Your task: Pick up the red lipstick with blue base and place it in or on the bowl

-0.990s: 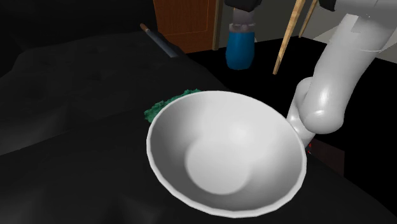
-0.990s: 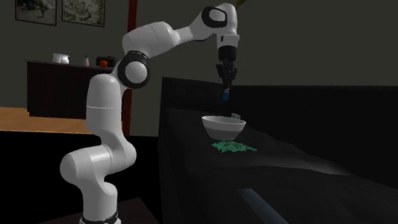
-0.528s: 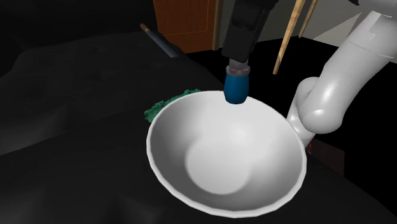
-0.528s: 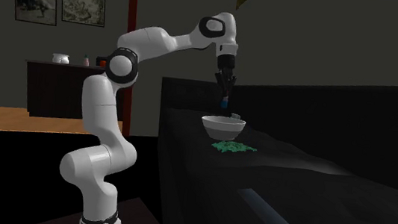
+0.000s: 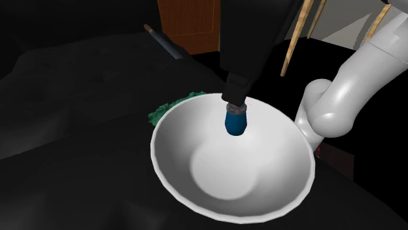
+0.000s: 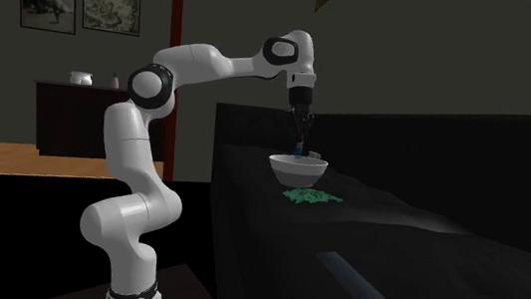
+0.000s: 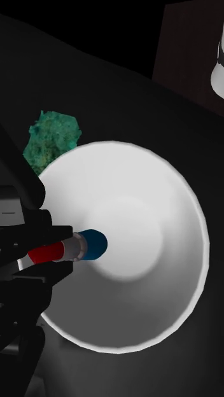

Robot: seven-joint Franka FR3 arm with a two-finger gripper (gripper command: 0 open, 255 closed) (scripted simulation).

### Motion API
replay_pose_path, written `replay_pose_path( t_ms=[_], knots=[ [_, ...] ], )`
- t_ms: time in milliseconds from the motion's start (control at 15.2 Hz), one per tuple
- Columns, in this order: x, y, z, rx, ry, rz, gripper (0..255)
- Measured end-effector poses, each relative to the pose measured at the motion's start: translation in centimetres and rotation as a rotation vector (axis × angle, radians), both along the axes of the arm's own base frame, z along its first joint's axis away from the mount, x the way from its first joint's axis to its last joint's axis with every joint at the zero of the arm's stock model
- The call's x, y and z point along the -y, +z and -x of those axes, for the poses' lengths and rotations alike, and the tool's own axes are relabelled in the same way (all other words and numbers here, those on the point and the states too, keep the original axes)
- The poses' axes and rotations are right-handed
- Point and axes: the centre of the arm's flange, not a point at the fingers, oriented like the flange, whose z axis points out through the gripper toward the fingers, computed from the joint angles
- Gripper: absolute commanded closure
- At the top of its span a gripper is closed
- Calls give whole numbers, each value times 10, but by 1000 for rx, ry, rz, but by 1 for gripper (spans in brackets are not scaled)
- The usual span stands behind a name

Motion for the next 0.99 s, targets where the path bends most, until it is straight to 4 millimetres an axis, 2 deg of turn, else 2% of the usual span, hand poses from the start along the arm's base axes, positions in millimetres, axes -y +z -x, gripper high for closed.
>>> replay_pose_path(
  t_ms=[132,462,528,924,990],
  knots=[
    [0,-7,0,0,0,0,255],
    [0,-9,1,0,0,-1,255],
    [0,-9,1,0,0,-1,0],
    [0,-9,1,0,0,-1,0],
    [0,-4,3,0,0,-1,0]
  ],
)
